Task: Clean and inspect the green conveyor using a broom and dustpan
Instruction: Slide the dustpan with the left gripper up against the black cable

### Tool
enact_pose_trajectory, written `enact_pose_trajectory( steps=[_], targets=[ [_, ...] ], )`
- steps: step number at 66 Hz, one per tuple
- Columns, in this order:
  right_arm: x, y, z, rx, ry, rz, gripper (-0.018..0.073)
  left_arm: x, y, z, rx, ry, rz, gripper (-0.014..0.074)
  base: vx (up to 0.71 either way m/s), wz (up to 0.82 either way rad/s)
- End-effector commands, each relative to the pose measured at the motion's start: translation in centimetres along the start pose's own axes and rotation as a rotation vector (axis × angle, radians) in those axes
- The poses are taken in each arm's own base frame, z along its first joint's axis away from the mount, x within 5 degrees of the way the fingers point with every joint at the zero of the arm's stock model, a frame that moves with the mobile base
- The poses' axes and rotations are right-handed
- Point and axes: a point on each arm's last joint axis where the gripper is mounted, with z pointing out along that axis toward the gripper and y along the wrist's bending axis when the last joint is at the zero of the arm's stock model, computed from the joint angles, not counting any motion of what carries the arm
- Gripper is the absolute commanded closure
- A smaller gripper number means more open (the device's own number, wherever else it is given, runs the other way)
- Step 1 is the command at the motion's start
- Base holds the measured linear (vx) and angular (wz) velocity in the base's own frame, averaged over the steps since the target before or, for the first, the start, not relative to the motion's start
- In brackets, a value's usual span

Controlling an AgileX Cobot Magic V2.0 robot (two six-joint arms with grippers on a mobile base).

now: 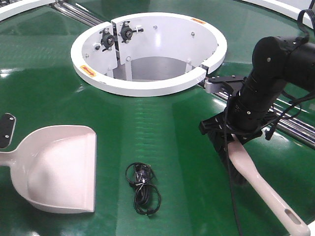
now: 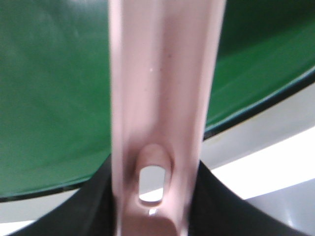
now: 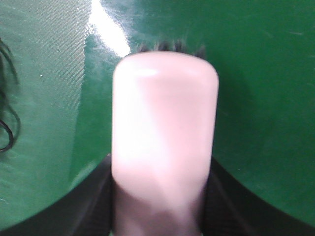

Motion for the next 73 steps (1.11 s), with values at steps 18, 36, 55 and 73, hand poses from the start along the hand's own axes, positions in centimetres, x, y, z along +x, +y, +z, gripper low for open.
enact_pose_trajectory(
  steps=[18,36,55,73],
  targets=[
    [0.6,0.2,-2.5,-0.004,-0.025,-0.015,0.0565,-2.3,-0.8,-3.2,-0.062,-0.053,0.055,0.0621,0.0,0.0],
    [0.6,0.2,-2.5,-0.004,-0.025,-0.014,0.0565,-3.9,-1.1,-4.0,-0.084,-0.059,0.112,0.0621,0.0,0.0],
    [0.6,0.2,-2.5,-0.004,-0.025,-0.014,0.0565,-5.2,-1.4,-4.6,-0.101,-0.064,0.154,0.0621,0.0,0.0],
    [0.6,0.2,-2.5,-0.004,-0.025,-0.015,0.0565,-6.8,-2.0,-5.1,-0.094,-0.115,0.171,0.0621,0.0,0.0]
  ],
)
